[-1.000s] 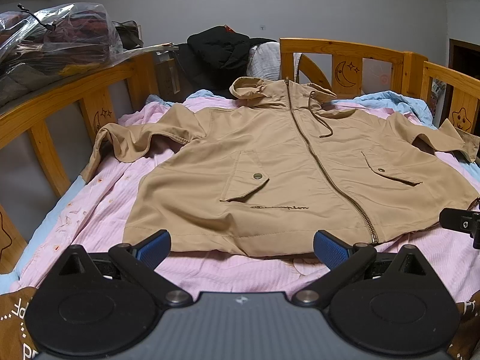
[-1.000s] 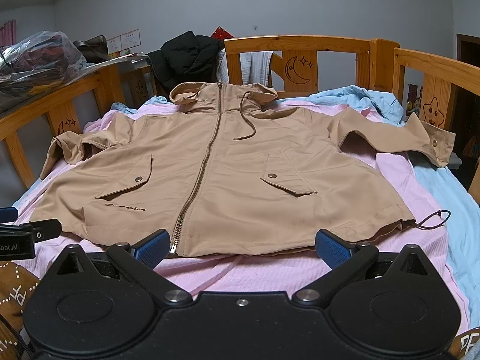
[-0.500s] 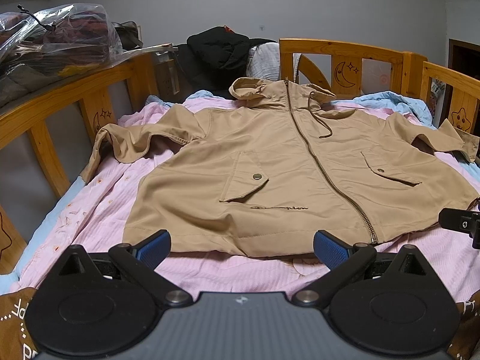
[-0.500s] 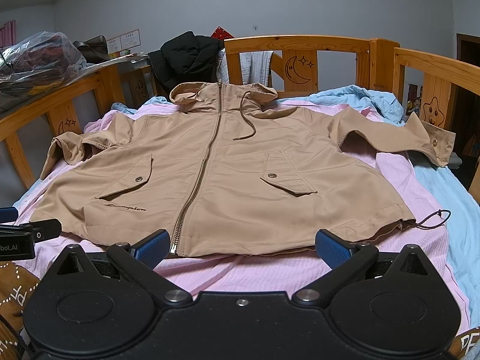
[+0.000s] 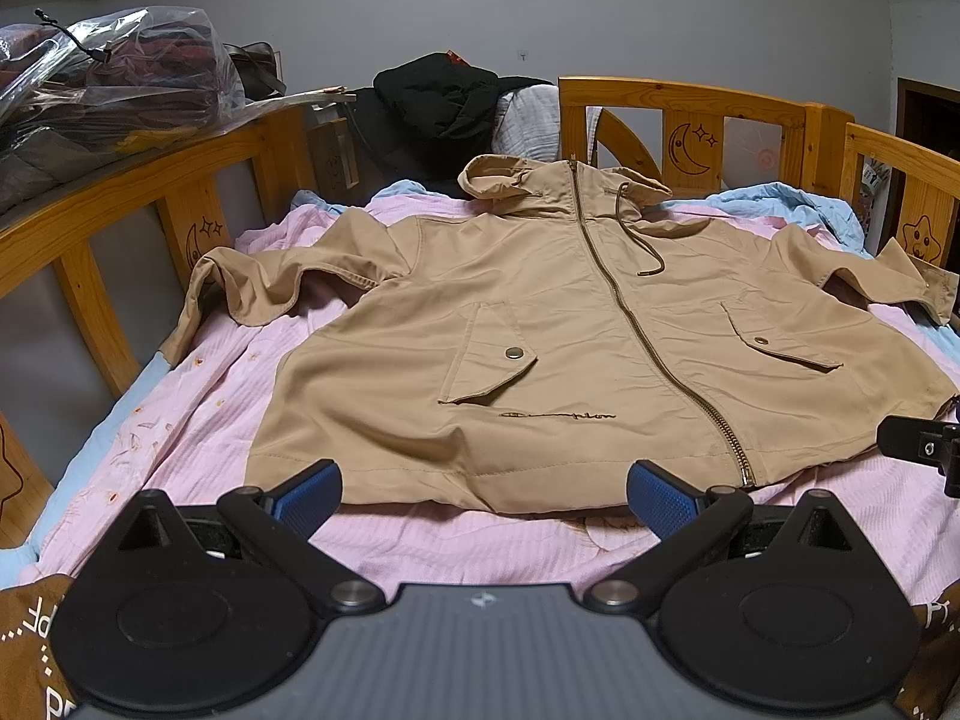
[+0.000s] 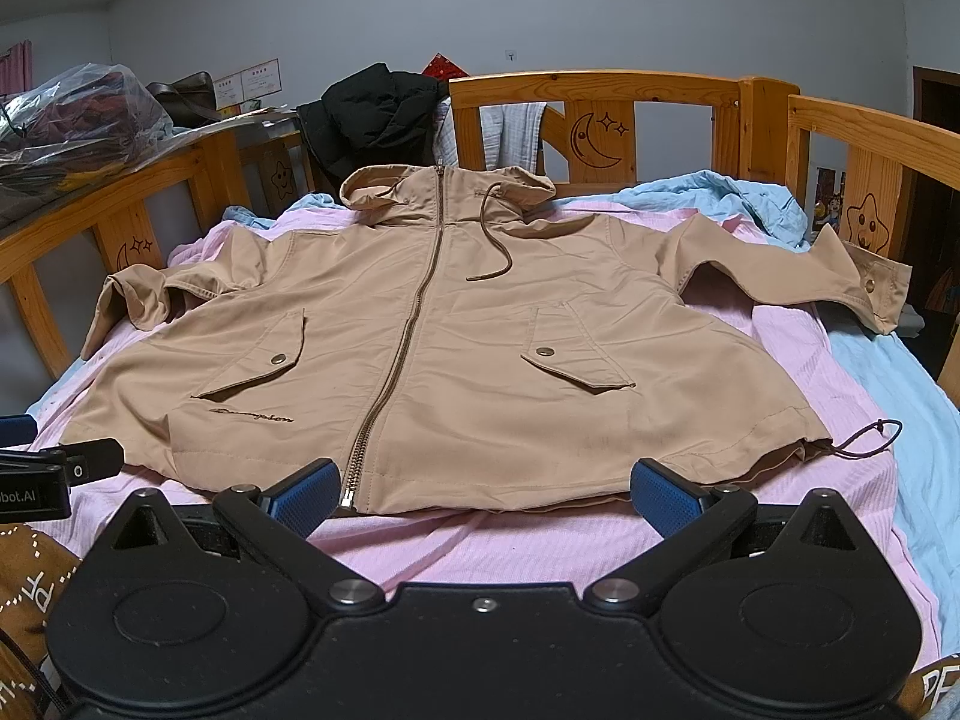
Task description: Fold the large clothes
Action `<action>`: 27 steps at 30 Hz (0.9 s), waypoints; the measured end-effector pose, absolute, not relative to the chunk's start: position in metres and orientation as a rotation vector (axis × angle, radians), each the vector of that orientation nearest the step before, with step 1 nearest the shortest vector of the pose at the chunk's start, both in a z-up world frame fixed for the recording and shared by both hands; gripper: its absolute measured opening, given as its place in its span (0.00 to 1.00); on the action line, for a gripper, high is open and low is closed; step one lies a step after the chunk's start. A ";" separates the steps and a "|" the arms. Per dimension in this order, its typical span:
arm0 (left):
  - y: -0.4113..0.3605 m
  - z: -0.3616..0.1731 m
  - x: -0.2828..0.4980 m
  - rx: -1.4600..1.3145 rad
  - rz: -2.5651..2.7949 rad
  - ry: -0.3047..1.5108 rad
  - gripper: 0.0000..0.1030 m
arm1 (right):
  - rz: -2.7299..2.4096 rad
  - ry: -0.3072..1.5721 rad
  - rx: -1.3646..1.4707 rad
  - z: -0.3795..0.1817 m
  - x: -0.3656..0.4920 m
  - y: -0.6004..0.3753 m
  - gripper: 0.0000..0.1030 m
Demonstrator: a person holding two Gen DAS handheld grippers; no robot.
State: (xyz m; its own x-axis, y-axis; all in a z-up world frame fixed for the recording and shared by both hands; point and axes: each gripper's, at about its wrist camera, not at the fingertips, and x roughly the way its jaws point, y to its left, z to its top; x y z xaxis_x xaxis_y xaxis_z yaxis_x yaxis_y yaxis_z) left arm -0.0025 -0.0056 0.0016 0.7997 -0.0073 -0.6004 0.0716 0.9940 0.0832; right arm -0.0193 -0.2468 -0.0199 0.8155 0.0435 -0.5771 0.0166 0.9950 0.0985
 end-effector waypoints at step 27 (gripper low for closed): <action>-0.007 -0.005 -0.001 0.103 -0.043 0.651 1.00 | 0.016 0.621 0.105 -0.020 -0.019 -0.249 1.00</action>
